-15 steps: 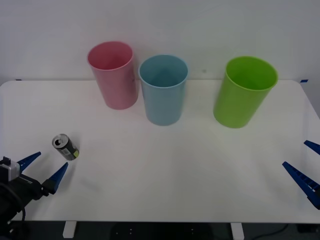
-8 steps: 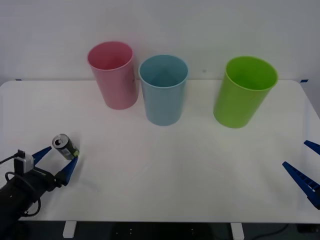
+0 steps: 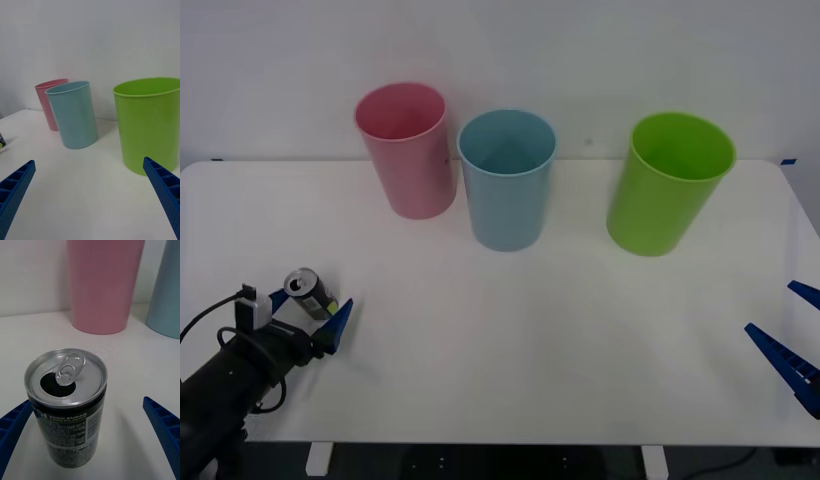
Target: Grasp the object on the table and drop it into the matching bin: aluminum can to the light blue bin, PET bottle to the pink bin.
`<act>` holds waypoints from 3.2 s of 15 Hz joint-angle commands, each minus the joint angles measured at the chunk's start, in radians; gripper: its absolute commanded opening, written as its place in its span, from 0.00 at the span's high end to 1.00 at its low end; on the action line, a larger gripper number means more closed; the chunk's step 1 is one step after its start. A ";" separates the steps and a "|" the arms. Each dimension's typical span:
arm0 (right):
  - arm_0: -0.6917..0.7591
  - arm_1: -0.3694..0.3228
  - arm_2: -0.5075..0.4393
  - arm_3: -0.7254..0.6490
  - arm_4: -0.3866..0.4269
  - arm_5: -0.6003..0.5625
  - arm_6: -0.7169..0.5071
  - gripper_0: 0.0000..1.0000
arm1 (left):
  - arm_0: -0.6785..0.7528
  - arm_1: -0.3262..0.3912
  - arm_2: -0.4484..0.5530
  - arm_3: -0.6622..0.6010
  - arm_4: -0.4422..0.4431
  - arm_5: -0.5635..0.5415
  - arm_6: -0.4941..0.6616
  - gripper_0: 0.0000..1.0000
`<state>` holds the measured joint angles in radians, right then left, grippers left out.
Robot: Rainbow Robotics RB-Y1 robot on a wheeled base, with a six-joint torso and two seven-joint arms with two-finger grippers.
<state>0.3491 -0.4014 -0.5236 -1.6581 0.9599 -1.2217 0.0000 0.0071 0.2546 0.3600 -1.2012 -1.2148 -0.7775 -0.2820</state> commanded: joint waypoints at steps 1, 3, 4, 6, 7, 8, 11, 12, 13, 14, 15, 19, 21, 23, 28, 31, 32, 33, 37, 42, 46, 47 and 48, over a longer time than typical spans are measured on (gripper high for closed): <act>0.000 0.000 0.000 0.000 0.000 0.000 0.000 0.00 | -0.030 0.000 -0.001 0.031 -0.002 0.003 -0.014 0.00; 0.000 0.000 0.000 0.000 0.000 0.000 0.000 0.00 | -0.050 0.000 0.000 0.052 -0.002 0.004 -0.025 0.00; 0.000 0.000 0.000 0.000 0.000 0.000 0.000 0.00 | -0.058 0.000 0.002 0.058 -0.003 0.004 -0.028 0.00; 0.000 0.000 0.000 0.000 0.000 0.000 0.000 0.00 | -0.061 0.000 0.002 0.061 -0.003 0.004 -0.032 0.00; 0.000 0.000 0.000 0.000 0.000 0.000 0.000 0.00 | -0.059 0.000 0.002 0.061 -0.003 0.004 -0.032 0.00; 0.000 0.000 0.000 0.000 0.000 0.000 0.000 0.00 | -0.061 0.000 0.002 0.061 -0.003 0.004 -0.032 0.00; 0.000 0.000 0.000 0.000 0.000 0.000 0.000 0.00 | -0.058 0.000 0.002 0.061 -0.003 0.004 -0.034 0.31; 0.000 0.000 0.000 0.000 0.000 0.000 0.000 0.00 | -0.055 0.000 0.002 0.061 -0.002 0.004 -0.034 0.79; 0.000 0.000 0.000 0.000 0.000 0.000 0.000 0.00 | -0.053 0.000 0.000 0.061 0.001 0.004 -0.034 0.94; 0.000 0.000 0.000 0.000 0.000 0.000 0.000 0.00 | -0.053 0.000 0.002 0.061 0.003 0.004 -0.034 1.00; 0.000 0.000 0.000 0.000 0.000 0.000 0.000 0.00 | -0.052 0.000 0.002 0.061 0.005 0.004 -0.032 1.00; 0.000 0.000 0.000 0.000 0.000 0.000 0.000 0.00 | -0.050 0.002 -0.001 0.061 0.008 0.004 -0.032 1.00; 0.000 0.000 0.000 0.000 0.000 0.000 0.000 0.00 | -0.049 0.000 -0.001 0.061 0.012 0.004 -0.032 1.00; 0.000 0.000 0.000 0.000 0.000 0.000 0.000 0.00 | -0.049 0.000 -0.001 0.061 0.015 0.004 -0.031 1.00; 0.000 0.000 0.000 0.000 0.000 0.000 0.000 0.00 | -0.027 0.002 -0.004 0.011 0.031 -0.006 -0.019 1.00; 0.000 0.000 0.000 0.000 0.000 0.000 0.000 0.00 | -0.006 0.000 -0.018 -0.061 0.057 -0.005 0.003 1.00; 0.000 0.000 0.000 0.000 0.000 0.000 0.000 0.00 | -0.001 0.002 -0.024 -0.083 0.063 -0.003 0.011 1.00; 0.000 0.000 0.000 0.000 0.000 0.000 0.000 0.00 | 0.004 0.002 -0.032 -0.104 0.074 0.000 0.020 1.00; 0.000 0.000 0.000 0.000 0.000 0.000 0.000 0.00 | 0.010 0.000 -0.039 -0.149 0.090 0.000 0.040 1.00; 0.000 0.000 0.000 0.000 0.000 0.000 0.000 0.00 | 0.033 0.000 -0.047 -0.245 0.104 -0.002 0.084 1.00; 0.000 0.000 0.000 0.000 0.000 0.000 0.000 0.00 | 0.053 0.000 -0.050 -0.340 0.117 -0.019 0.184 1.00; 0.000 0.000 0.000 0.000 0.000 0.000 0.000 0.00 | 0.057 0.002 -0.053 -0.363 0.117 -0.019 0.207 1.00; 0.000 0.000 0.000 0.000 0.000 0.000 0.000 0.00 | 0.059 0.002 -0.053 -0.391 0.117 -0.019 0.238 1.00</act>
<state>0.3490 -0.4014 -0.5236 -1.6581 0.9599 -1.2217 0.0000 0.0646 0.2560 0.3071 -1.5730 -1.0982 -0.7958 -0.0662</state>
